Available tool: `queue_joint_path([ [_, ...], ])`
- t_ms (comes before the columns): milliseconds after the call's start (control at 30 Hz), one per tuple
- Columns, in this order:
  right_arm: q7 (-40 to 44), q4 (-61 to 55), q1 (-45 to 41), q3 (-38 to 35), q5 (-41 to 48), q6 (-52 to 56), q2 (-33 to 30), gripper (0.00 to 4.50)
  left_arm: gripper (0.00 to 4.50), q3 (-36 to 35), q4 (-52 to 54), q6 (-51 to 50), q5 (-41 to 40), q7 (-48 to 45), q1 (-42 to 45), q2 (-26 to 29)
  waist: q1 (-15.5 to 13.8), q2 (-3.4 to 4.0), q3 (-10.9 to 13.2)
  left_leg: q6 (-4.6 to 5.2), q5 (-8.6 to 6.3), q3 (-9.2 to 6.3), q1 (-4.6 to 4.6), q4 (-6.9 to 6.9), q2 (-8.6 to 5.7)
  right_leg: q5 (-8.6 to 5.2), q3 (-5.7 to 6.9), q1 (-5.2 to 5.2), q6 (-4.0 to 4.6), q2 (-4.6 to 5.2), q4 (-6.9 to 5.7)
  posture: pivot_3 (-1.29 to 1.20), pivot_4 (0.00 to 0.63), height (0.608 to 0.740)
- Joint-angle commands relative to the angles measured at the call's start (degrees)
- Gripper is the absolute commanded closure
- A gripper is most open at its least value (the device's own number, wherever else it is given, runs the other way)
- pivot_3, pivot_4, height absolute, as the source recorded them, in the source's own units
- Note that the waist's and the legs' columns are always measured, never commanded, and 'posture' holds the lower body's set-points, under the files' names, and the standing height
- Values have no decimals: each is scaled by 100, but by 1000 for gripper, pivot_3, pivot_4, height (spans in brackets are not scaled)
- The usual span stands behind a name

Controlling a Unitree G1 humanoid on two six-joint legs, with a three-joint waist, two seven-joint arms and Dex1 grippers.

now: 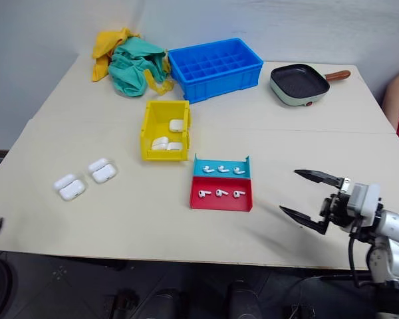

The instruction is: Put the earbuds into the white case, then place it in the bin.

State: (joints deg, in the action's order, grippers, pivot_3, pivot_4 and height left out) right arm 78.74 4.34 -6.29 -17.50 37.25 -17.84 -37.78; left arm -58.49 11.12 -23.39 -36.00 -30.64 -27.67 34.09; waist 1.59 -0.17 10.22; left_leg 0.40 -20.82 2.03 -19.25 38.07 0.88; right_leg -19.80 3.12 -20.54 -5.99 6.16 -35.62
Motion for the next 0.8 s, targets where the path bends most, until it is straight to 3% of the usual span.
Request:
queue_joint_path([
  [33,548,-191,-209,169,137,-565,250,0,21,-314,755,-1593,-614,1138,-350,-278,5,-3,2,4,-4,0,3,2,-2,0,-1,3,-1,2,-1,0,150,740],
  [333,691,654,-648,180,-6,-977,540,0,21,-176,2669,-3577,-2510,3763,528,-430,-129,-23,6,5,-5,-11,1,21,-12,1,1,12,0,12,-4,0,150,740],
  [467,666,972,-757,182,-101,-1031,536,0,21,821,2793,-3892,-3707,6627,2054,-672,-158,-4,2,5,2,-12,2,24,-15,1,2,13,-1,11,-7,0,150,740],
  [633,689,1147,-834,216,-195,-1093,518,0,21,1655,2511,-3704,-3975,8846,3449,-902,-124,-8,3,3,3,-12,-4,63,-17,3,6,17,-6,1,-23,0,150,740],
  [800,561,1103,-841,264,-317,-1091,528,0,21,2593,2059,-3964,-3842,9914,4279,-986,-137,-8,3,-1,1,-8,-7,87,-14,9,-3,20,-16,-19,-27,0,150,740],
])
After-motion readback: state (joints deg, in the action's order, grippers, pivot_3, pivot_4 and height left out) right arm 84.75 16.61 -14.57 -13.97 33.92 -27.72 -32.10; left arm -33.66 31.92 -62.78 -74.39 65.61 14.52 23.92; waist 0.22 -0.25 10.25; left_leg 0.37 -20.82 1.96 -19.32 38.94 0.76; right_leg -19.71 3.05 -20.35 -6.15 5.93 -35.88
